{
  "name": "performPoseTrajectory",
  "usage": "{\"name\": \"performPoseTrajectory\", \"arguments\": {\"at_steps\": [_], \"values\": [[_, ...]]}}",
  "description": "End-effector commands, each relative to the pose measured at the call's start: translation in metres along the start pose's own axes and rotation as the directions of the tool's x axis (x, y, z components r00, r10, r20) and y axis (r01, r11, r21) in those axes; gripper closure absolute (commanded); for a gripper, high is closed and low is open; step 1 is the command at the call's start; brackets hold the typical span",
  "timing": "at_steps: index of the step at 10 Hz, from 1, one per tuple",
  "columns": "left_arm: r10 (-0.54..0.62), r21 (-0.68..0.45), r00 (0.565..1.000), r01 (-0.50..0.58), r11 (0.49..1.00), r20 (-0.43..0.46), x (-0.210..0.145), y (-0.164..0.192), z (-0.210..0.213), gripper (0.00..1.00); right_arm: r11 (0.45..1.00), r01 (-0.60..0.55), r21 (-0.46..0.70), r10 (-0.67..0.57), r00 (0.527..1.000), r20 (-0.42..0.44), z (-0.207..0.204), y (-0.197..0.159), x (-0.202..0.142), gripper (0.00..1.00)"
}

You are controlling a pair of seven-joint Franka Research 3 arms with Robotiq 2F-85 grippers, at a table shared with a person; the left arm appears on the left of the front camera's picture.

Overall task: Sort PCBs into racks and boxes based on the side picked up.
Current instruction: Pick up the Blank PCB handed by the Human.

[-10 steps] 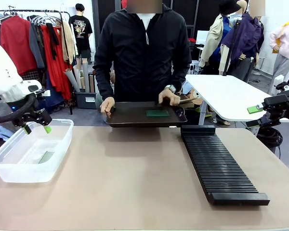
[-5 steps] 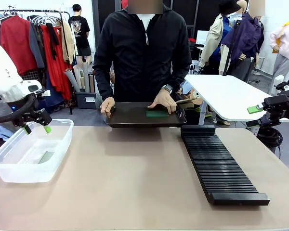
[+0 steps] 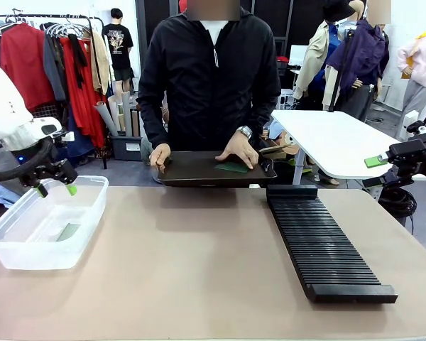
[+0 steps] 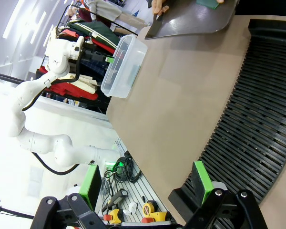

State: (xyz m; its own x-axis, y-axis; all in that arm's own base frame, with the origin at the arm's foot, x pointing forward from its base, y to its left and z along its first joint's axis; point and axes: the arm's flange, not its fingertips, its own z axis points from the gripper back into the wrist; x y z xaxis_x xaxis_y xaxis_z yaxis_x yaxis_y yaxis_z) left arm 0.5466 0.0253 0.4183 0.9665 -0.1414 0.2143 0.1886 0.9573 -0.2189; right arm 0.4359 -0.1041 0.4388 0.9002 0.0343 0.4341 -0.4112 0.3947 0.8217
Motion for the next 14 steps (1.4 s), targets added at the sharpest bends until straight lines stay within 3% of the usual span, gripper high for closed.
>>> {"name": "performPoseTrajectory", "arguments": {"at_steps": [1, 3, 5, 7, 10, 11, 12, 14], "values": [[0.102, -0.253, 0.991, -0.076, 0.964, 0.092, 0.022, -0.003, 0.017, 0.00, 1.000, -0.006, -0.016, 0.006, 1.000, -0.004, -0.001, 0.000, -0.002, 0.00], [0.156, -0.446, 0.987, -0.121, 0.887, 0.043, 0.036, -0.001, 0.029, 0.00, 1.000, -0.006, -0.016, 0.006, 1.000, -0.004, -0.001, 0.000, -0.002, 0.00], [0.186, -0.622, 0.983, -0.153, 0.768, -0.012, 0.046, 0.009, 0.040, 0.00, 1.000, -0.006, -0.016, 0.006, 1.000, -0.004, -0.001, 0.000, -0.002, 0.00], [0.100, -0.761, 0.988, -0.153, 0.630, -0.117, 0.046, 0.024, 0.044, 0.00, 1.000, -0.006, -0.016, 0.006, 1.000, -0.004, -0.001, 0.000, -0.002, 0.00], [-0.003, -0.877, 1.000, -0.012, 0.480, -0.016, 0.019, 0.038, 0.053, 0.00, 1.000, -0.006, -0.016, 0.006, 1.000, -0.004, -0.001, 0.000, -0.002, 0.00], [0.015, -0.895, 0.999, 0.019, 0.446, 0.029, 0.013, 0.042, 0.058, 0.00, 1.000, -0.006, -0.016, 0.006, 1.000, -0.004, -0.001, 0.000, -0.002, 0.00], [0.023, -0.888, 0.995, 0.072, 0.454, 0.092, 0.008, 0.043, 0.061, 0.00, 1.000, -0.006, -0.016, 0.006, 1.000, -0.004, -0.001, 0.000, -0.002, 0.00], [0.024, -0.870, 0.993, 0.088, 0.485, 0.115, 0.002, 0.039, 0.057, 0.00, 1.000, -0.006, -0.016, 0.006, 1.000, -0.004, -0.001, 0.000, -0.002, 0.00]]}}
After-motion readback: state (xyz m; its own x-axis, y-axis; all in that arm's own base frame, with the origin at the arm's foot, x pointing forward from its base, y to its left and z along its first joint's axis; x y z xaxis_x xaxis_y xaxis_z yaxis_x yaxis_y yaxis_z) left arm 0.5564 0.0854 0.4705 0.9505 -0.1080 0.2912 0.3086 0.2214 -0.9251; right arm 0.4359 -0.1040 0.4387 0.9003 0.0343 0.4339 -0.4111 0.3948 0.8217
